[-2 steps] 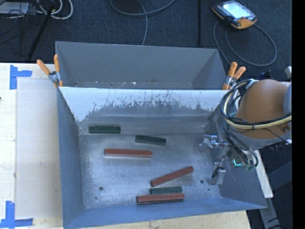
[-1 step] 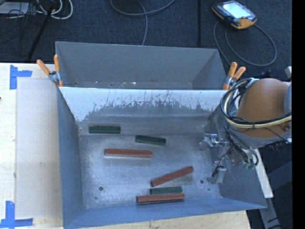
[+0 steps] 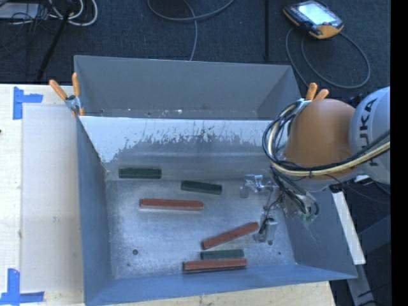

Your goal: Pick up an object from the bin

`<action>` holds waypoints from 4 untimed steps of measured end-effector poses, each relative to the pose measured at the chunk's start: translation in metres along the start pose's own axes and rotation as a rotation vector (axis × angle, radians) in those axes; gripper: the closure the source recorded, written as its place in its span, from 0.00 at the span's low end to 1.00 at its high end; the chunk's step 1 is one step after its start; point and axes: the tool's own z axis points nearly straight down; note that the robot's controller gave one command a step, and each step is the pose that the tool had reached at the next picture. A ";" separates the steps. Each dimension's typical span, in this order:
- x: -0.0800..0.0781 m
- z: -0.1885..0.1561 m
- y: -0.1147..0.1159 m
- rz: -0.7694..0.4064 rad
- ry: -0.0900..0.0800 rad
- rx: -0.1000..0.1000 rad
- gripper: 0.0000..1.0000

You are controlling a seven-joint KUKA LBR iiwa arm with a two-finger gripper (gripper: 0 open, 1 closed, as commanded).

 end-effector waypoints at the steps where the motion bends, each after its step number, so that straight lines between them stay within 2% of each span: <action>1: -0.003 0.041 0.004 -0.052 0.006 -0.001 0.00; 2: -0.001 0.003 0.029 -0.139 -0.002 0.000 0.00; 3: -0.002 0.058 0.030 -0.020 -0.001 -0.001 0.00; 4: 0.002 0.087 0.038 -0.262 -0.003 0.001 1.00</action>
Offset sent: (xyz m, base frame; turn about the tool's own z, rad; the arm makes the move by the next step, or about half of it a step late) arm -0.0021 0.0282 -0.0046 -0.1367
